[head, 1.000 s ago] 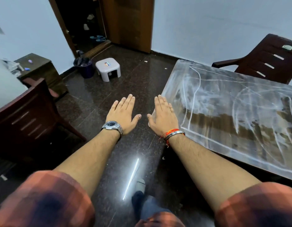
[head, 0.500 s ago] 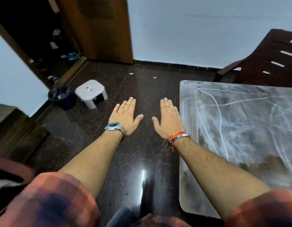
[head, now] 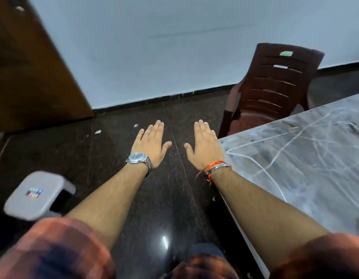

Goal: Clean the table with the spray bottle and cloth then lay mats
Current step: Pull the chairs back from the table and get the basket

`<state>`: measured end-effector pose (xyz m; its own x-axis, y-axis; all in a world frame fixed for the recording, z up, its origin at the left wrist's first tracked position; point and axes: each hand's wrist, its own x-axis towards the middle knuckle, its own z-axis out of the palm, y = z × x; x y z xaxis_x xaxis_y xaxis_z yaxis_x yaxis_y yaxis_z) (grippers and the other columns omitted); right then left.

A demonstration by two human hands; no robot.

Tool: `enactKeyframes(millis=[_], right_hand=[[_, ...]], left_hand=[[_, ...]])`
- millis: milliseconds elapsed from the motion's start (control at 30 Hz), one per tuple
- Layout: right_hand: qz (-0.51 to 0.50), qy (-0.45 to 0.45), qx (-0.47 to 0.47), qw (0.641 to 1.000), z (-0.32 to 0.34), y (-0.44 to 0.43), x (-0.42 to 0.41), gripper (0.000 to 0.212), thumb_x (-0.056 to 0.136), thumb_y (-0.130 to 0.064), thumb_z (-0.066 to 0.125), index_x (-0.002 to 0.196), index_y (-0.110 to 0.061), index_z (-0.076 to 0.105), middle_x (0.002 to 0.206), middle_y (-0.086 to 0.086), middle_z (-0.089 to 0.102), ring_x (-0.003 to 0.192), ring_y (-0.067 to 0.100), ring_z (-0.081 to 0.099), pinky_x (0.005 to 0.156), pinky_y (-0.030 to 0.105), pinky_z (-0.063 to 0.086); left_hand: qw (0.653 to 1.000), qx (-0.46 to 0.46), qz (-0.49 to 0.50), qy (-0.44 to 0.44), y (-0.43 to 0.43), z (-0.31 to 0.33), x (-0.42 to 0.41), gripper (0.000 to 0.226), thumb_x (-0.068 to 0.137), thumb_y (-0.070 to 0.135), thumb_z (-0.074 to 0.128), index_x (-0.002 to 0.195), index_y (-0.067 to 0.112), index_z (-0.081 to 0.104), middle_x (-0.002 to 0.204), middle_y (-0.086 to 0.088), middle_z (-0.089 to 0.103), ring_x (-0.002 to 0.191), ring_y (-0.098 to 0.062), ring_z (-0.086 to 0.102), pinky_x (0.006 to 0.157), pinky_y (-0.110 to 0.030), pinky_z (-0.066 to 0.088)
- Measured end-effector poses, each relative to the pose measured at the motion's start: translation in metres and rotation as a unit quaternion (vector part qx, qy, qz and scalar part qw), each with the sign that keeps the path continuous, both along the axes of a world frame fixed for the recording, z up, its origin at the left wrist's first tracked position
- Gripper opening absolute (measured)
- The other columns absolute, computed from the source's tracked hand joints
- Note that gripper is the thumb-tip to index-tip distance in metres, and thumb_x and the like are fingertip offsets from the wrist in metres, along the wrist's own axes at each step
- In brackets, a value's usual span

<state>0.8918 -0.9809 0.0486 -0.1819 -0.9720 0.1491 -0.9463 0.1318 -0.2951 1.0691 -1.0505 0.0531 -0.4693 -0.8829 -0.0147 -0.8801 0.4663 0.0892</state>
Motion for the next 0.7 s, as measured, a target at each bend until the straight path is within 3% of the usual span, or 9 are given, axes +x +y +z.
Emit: enactKeyframes(millis=[433,700], right_hand=[[-0.189,-0.001,-0.018,0.982,-0.004,-0.267,-0.136,0.076,0.095,-0.041,0.045,0.152,-0.005,0.011,0.16,0.012,0.01,0.148,0.026,0.008,0.12,0.041,0.011],[-0.278,0.002,-0.012,0.961,0.007,-0.412,-0.238,0.076,0.094,-0.041,0.046,0.152,-0.005,0.012,0.16,0.013,0.011,0.148,0.026,0.008,0.12,0.042,0.012]], left_hand=[[0.983,-0.015,-0.182,-0.032,-0.315,0.009,-0.171,0.079,0.102,0.037,0.046,0.159,0.016,-0.005,0.168,-0.001,-0.006,0.154,-0.02,0.006,0.124,-0.04,0.005],[0.965,-0.007,-0.263,-0.004,-0.481,0.011,-0.311,0.085,0.098,0.03,0.054,0.159,0.015,-0.004,0.168,-0.002,-0.004,0.154,-0.021,0.008,0.124,-0.041,0.007]])
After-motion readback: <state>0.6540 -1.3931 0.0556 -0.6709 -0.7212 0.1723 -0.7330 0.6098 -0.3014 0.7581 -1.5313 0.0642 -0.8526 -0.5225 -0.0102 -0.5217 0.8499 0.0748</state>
